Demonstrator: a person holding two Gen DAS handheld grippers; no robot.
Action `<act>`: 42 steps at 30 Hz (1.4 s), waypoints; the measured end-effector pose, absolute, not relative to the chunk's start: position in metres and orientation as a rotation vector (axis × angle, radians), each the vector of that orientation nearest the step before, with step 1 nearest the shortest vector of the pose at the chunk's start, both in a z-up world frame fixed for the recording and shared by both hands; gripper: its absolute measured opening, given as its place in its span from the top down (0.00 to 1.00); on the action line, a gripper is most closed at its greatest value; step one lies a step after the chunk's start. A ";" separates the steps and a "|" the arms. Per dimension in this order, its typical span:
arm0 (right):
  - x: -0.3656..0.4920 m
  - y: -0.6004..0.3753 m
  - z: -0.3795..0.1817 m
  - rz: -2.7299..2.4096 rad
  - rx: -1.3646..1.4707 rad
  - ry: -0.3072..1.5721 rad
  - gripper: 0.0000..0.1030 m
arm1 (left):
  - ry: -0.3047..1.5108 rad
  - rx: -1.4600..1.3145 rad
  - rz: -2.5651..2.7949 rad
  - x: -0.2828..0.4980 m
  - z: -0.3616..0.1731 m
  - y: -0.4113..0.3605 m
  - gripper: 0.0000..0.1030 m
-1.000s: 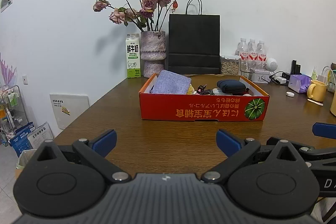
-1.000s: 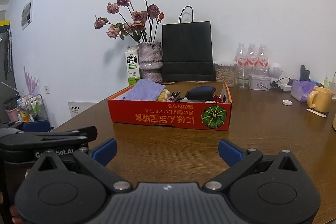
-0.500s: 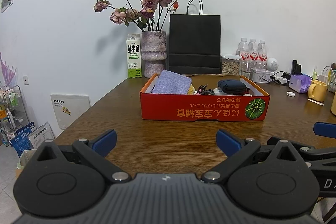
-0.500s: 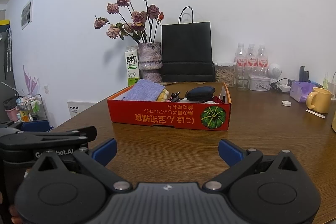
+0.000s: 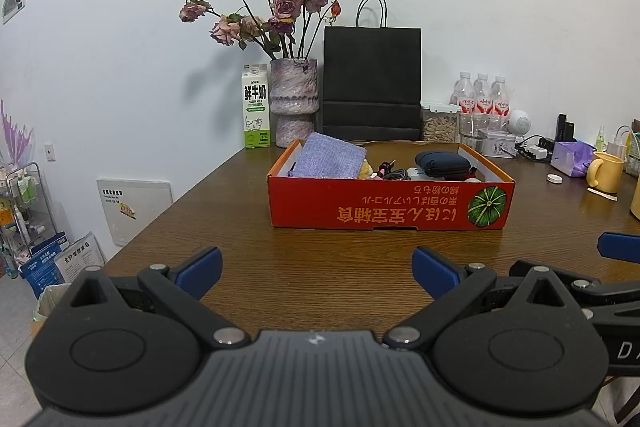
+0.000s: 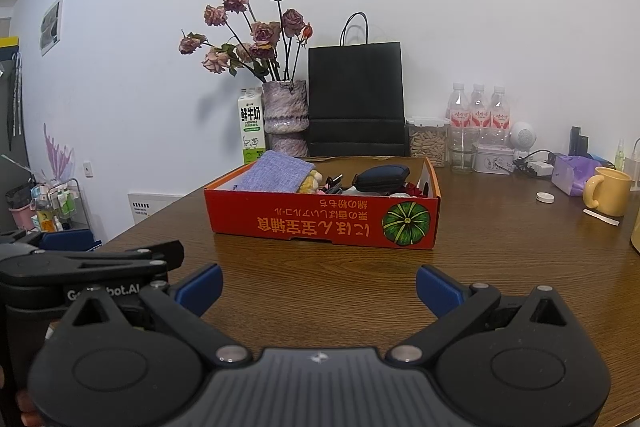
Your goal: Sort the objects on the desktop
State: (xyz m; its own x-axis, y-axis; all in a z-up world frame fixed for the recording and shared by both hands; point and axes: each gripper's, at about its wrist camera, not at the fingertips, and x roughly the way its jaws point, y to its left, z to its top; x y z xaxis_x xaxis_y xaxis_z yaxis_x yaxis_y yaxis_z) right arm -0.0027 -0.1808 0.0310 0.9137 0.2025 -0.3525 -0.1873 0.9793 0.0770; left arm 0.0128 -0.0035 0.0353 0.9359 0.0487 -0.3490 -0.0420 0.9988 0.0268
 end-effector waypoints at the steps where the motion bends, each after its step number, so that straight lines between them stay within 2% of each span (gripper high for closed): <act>1: -0.003 -0.181 0.031 0.201 0.042 0.367 0.00 | 0.357 0.019 0.046 0.013 0.035 -0.003 0.00; 42: -0.003 -0.182 0.032 0.200 0.039 0.368 0.00 | 0.363 0.014 0.053 0.012 0.033 -0.004 0.00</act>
